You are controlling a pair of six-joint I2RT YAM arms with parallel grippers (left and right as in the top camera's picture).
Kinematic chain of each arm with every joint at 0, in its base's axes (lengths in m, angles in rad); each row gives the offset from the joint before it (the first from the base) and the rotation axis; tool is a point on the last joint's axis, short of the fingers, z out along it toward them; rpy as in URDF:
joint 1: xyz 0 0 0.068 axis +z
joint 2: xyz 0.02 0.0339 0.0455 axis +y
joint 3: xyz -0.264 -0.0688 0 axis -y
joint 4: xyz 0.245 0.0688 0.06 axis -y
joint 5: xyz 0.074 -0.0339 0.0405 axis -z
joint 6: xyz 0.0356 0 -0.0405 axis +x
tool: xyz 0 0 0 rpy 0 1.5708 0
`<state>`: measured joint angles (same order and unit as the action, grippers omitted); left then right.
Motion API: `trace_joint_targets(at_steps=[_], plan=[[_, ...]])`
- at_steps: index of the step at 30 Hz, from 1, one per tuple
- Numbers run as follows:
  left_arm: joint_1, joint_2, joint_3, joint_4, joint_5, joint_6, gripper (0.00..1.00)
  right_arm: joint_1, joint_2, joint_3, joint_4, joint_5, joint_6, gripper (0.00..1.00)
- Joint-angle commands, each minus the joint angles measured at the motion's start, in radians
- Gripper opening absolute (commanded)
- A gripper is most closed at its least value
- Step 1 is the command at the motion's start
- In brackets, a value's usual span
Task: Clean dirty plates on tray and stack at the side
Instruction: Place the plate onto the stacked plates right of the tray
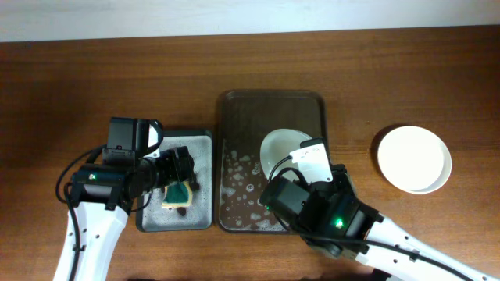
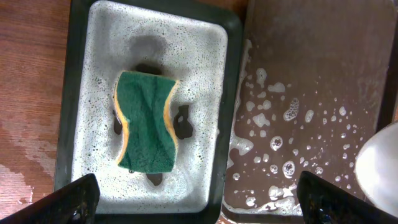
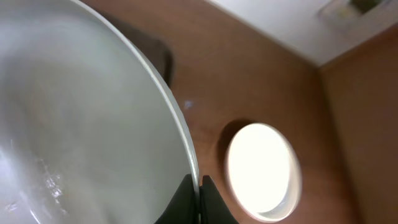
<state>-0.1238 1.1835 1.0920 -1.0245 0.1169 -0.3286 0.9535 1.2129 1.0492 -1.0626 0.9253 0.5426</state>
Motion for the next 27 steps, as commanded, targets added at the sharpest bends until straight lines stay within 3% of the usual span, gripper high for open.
trace_joint_targets(at_steps=[1, 3, 6, 8, 12, 15, 20, 21, 23, 24, 27], plan=[[0.003, -0.010, 0.002, 0.002, 0.011, 0.009, 0.99, -0.139, 0.012, 0.016, 0.036, -0.294, 0.143, 0.04], [0.003, -0.010, 0.002, 0.002, 0.011, 0.009, 1.00, -0.256, 0.003, 0.028, 0.049, -0.389, 0.106, 0.04], [0.003, -0.010, 0.002, 0.002, 0.011, 0.009, 1.00, -0.639, -0.029, 0.105, 0.050, -0.767, -0.128, 0.04], [0.003, -0.010, 0.002, 0.002, 0.011, 0.009, 0.99, -0.863, -0.024, 0.109, 0.069, -0.938, -0.203, 0.04], [0.003, -0.010, 0.002, 0.002, 0.011, 0.009, 0.99, -1.345, 0.060, 0.108, 0.109, -1.188, -0.229, 0.04], [0.003, -0.010, 0.002, 0.002, 0.011, 0.009, 1.00, -1.606, 0.211, 0.108, 0.146, -1.195, -0.204, 0.04], [0.003, -0.010, 0.002, 0.002, 0.011, 0.009, 1.00, -1.735, 0.451, 0.108, 0.205, -1.193, -0.171, 0.04], [0.003, -0.010, 0.002, 0.002, 0.011, 0.009, 0.99, -1.743, 0.482, 0.108, 0.224, -1.188, -0.168, 0.08], [0.003, -0.010, 0.002, 0.002, 0.011, 0.009, 1.00, -1.728, 0.476, 0.109, 0.245, -1.180, -0.172, 0.54], [0.003, -0.010, 0.002, 0.002, 0.011, 0.009, 0.99, -1.715, 0.462, 0.109, 0.248, -1.199, -0.172, 0.62], [0.003, -0.010, 0.002, 0.002, 0.011, 0.009, 0.99, -1.636, 0.360, 0.109, 0.245, -1.386, -0.245, 0.63]])
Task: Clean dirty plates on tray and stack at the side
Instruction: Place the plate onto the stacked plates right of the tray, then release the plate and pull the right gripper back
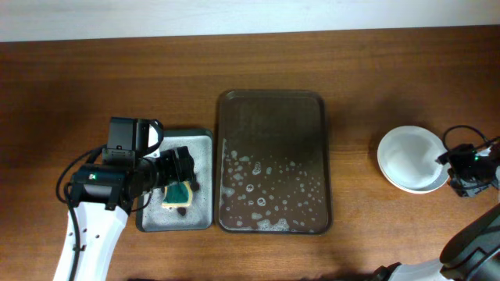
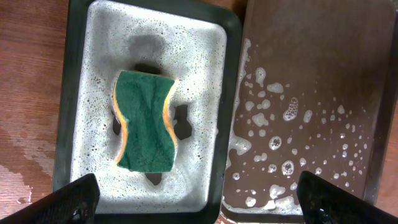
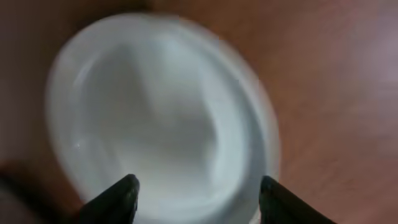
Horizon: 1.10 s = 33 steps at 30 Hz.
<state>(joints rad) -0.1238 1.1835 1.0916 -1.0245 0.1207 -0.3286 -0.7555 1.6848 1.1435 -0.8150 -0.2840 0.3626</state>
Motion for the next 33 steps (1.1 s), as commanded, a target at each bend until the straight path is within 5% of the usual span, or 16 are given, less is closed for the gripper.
trace_joint_targets(at_steps=[1, 6, 11, 23, 24, 25, 33], plan=[[0.003, -0.010, 0.003, 0.002, 0.007, 0.009, 1.00, 0.114, -0.156, 0.014, -0.010, -0.215, -0.098, 0.63], [0.003, -0.010, 0.003, 0.002, 0.007, 0.009, 1.00, 0.549, -0.439, 0.014, -0.141, -0.101, -0.210, 0.62], [0.003, -0.010, 0.003, 0.002, 0.007, 0.009, 0.99, 0.824, -0.448, 0.013, -0.248, 0.017, -0.217, 0.61], [0.002, -0.010, 0.003, -0.017, 0.013, 0.009, 0.99, 0.880, -0.472, 0.013, -0.351, 0.022, -0.235, 0.64], [0.002, -0.010, 0.003, -0.017, 0.014, 0.009, 0.99, 0.880, -0.491, 0.013, -0.352, -0.002, -0.235, 0.68], [0.002, -0.010, 0.003, -0.017, 0.014, 0.009, 0.99, 0.880, -0.504, 0.013, -0.356, -0.044, -0.227, 0.99], [0.002, -0.010, 0.003, -0.016, 0.014, 0.009, 0.99, 0.878, -0.485, 0.012, -0.359, -0.096, -0.225, 0.99]])
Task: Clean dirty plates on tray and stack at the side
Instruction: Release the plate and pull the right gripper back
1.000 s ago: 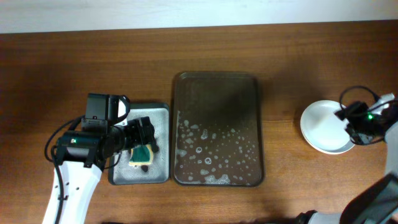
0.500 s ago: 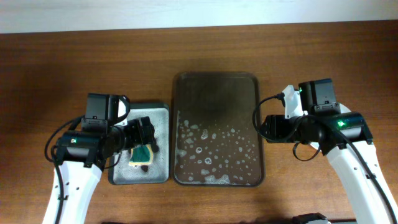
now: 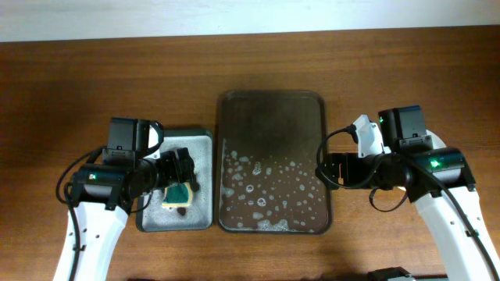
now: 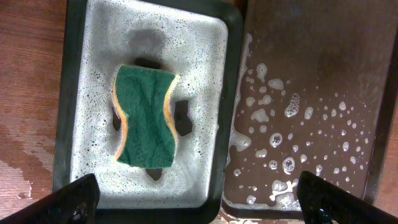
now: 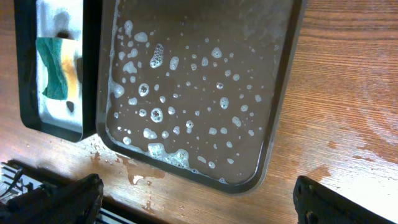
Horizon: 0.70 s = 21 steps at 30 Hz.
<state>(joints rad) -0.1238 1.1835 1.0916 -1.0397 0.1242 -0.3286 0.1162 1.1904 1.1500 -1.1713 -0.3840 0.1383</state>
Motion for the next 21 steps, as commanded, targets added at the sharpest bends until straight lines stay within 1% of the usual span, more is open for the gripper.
trace_joint_targets(at_steps=[1, 2, 4, 6, 7, 8, 9, 10, 13, 16, 18, 20, 21], plan=[[0.002, -0.010, 0.003, -0.002, 0.010, 0.009, 0.99, 0.006, 0.009, 0.006, -0.024, 0.050, -0.029, 0.99], [0.002, -0.010, 0.003, -0.001, 0.010, 0.008, 1.00, 0.006, 0.006, 0.006, -0.071, 0.086, -0.040, 0.99], [0.002, -0.010, 0.003, -0.002, 0.010, 0.009, 1.00, 0.021, -0.036, 0.005, -0.041, 0.083, -0.090, 0.99], [0.002, -0.010, 0.003, -0.002, 0.010, 0.009, 1.00, 0.043, -0.170, -0.008, 0.115, 0.078, -0.118, 0.99], [0.002, -0.010, 0.003, -0.001, 0.010, 0.009, 0.99, 0.055, -0.239, -0.017, 0.187, 0.080, -0.155, 0.99], [0.002, -0.010, 0.003, -0.001, 0.010, 0.009, 0.99, 0.061, -0.332, -0.044, 0.286, 0.082, -0.203, 0.99], [0.002, -0.010, 0.003, -0.001, 0.010, 0.008, 1.00, 0.060, -0.455, -0.085, 0.361, 0.092, -0.299, 0.99], [0.002, -0.010, 0.003, -0.001, 0.010, 0.009, 0.99, 0.058, -0.546, -0.122, 0.382, 0.123, -0.362, 0.99], [0.002, -0.010, 0.003, -0.001, 0.010, 0.008, 0.99, 0.019, -0.708, -0.218, 0.382, 0.160, -0.377, 0.99], [0.002, -0.010, 0.003, -0.001, 0.010, 0.008, 0.99, -0.071, -0.856, -0.384, 0.403, 0.160, -0.378, 0.99], [0.002, -0.010, 0.003, -0.001, 0.010, 0.009, 0.99, -0.132, -0.954, -0.571, 0.517, 0.156, -0.377, 0.99], [0.002, -0.010, 0.003, -0.001, 0.011, 0.008, 0.99, -0.136, -1.042, -0.721, 0.632, 0.153, -0.377, 0.99], [0.002, -0.010, 0.003, -0.001, 0.011, 0.009, 1.00, -0.133, -1.112, -0.826, 0.710, 0.153, -0.377, 0.99]])
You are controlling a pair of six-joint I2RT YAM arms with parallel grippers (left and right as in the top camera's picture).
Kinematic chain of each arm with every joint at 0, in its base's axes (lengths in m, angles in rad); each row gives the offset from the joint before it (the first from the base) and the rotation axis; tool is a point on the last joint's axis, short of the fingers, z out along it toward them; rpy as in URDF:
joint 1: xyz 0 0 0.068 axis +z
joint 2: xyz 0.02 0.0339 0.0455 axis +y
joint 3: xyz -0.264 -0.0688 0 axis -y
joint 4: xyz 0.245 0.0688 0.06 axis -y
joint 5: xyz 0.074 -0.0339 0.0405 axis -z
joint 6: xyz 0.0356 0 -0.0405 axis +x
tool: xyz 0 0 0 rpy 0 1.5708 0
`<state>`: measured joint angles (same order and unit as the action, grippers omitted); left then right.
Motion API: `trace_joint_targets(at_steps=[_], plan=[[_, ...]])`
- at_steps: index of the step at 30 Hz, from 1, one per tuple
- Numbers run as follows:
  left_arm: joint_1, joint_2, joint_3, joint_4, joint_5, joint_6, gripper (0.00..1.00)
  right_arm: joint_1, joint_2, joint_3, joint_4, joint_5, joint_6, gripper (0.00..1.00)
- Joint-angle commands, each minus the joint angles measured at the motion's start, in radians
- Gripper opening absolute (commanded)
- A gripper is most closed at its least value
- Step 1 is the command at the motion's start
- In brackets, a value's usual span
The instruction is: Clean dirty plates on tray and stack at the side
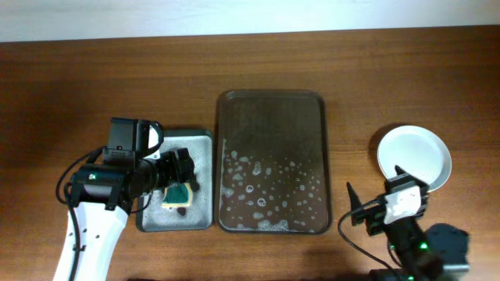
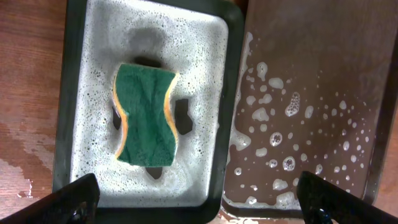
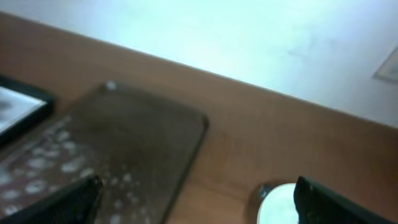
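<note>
The brown tray (image 1: 272, 117) holds only suds and water. White plates (image 1: 415, 158) sit stacked at the table's right side, and a blurred edge of the plates (image 3: 281, 205) shows in the right wrist view. My right gripper (image 1: 373, 182) is open near the front edge, between tray and stack, holding nothing. My left gripper (image 1: 186, 170) hangs open over the green sponge (image 2: 146, 115) lying in the foamy small tray (image 2: 81, 93). Its fingertips (image 2: 74, 199) stand well clear of the sponge.
The small tray (image 1: 148, 218) lies directly left of the brown tray (image 2: 311, 74). Wet patches mark the wood by the trays' front corners. The right arm is folded low at the front right corner of the table.
My right gripper was open and facing down over the brown tray's right edge. It now sits lower at the front edge, looking across the table. The left arm has not moved.
My right gripper held a white plate tilted over the brown tray. Then the plate lay on the stack at the right with the gripper open above it. The gripper then stood by the tray, and now at the front edge. The sponge stayed in its tray.
</note>
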<state>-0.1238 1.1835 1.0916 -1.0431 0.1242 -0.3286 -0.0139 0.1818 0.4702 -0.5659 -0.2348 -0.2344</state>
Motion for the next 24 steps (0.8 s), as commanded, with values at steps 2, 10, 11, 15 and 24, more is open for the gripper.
trace_joint_targets(at_steps=[2, 10, 11, 15, 24], plan=[[0.002, -0.010, 0.003, 0.002, 0.010, 0.008, 0.99, -0.003, -0.182, -0.260, 0.208, 0.003, -0.004, 0.99], [0.002, -0.010, 0.003, 0.002, 0.010, 0.009, 0.99, -0.003, -0.179, -0.465, 0.521, 0.003, 0.010, 0.99], [0.002, -0.010, 0.003, 0.002, 0.010, 0.009, 1.00, -0.003, -0.179, -0.465, 0.511, 0.004, 0.010, 0.99], [0.002, -0.010, 0.003, 0.002, 0.010, 0.009, 0.99, -0.003, -0.176, -0.465, 0.511, 0.004, 0.010, 0.99], [-0.007, -0.092, -0.002, -0.019, 0.010, 0.009, 0.99, -0.003, -0.176, -0.465, 0.511, 0.004, 0.010, 0.99]])
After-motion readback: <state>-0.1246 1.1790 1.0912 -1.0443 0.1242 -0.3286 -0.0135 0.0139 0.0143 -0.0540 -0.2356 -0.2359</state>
